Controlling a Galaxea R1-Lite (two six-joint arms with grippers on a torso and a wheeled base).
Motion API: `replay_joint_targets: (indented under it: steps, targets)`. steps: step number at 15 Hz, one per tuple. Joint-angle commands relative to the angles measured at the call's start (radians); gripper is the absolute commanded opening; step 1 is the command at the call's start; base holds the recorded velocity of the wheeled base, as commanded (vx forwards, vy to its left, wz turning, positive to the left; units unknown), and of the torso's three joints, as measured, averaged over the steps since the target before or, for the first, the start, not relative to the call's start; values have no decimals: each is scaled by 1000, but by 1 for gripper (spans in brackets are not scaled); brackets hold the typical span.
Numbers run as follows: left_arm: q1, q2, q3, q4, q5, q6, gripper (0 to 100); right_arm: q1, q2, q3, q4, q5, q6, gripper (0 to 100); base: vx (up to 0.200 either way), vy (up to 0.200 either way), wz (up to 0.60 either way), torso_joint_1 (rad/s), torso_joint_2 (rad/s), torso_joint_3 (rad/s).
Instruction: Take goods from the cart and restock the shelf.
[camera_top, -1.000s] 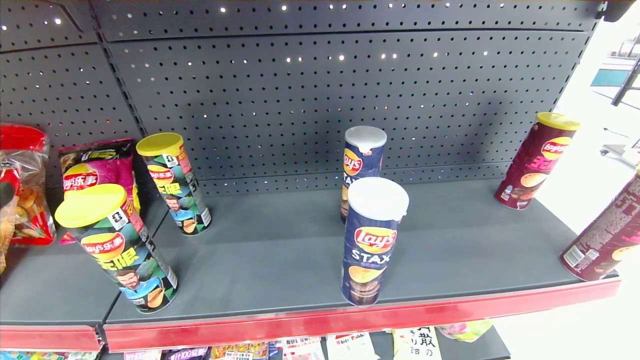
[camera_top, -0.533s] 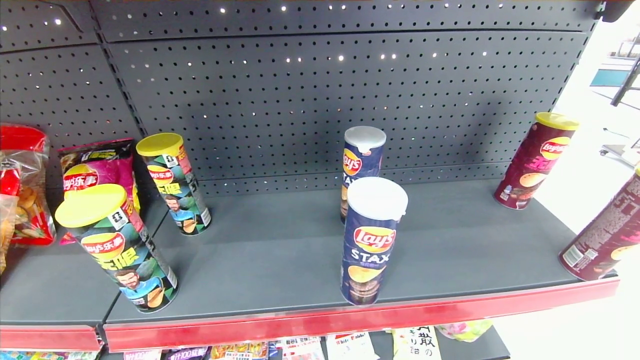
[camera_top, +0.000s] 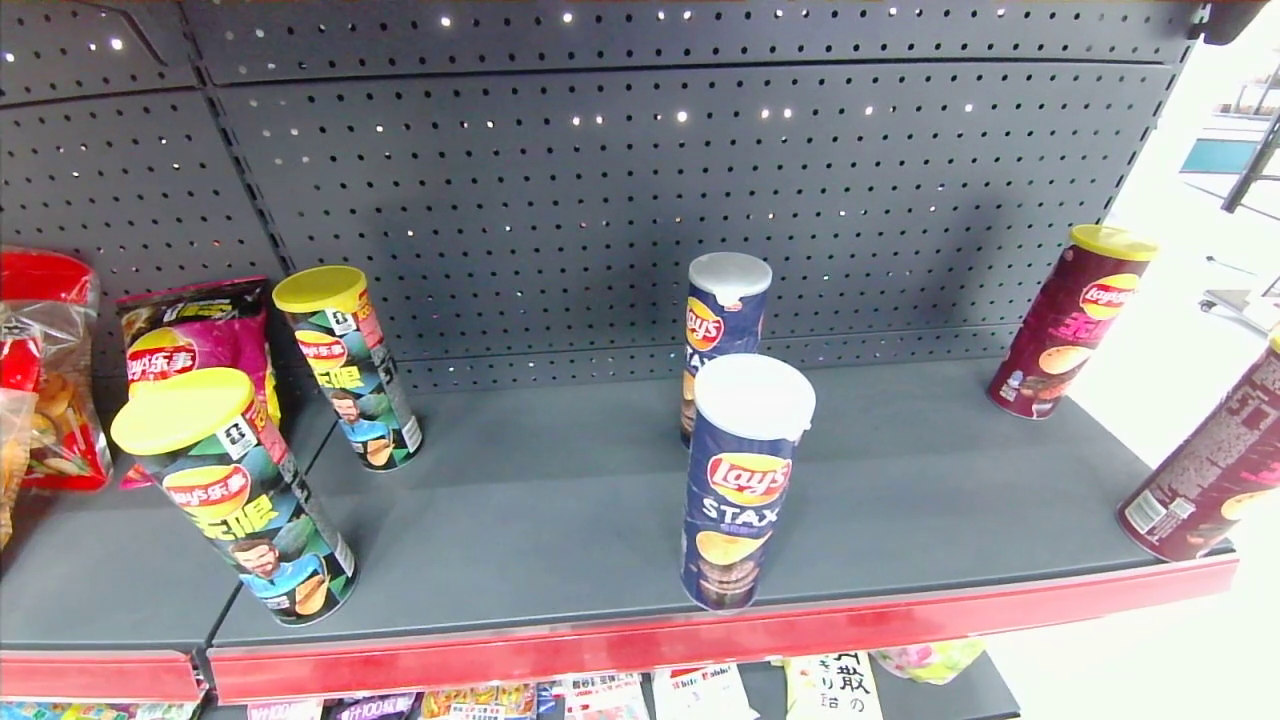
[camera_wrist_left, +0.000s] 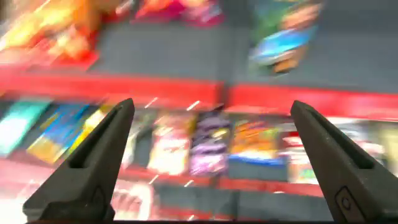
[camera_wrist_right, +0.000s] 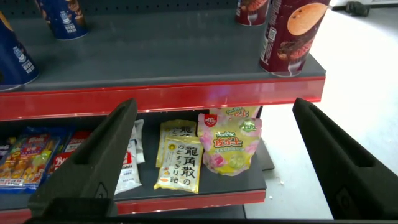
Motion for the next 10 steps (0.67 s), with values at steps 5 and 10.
replay_joint_targets:
  steps: [5,10]
  targets:
    - [-13,-61,311,-490,-147,-26,100,0,0,0,0,0,0,100,0,0,0,0,0,0]
    - [-13,-61,313,-484,-240,-5,100,0,0,0,0,0,0,100,0,0,0,0,0,0]
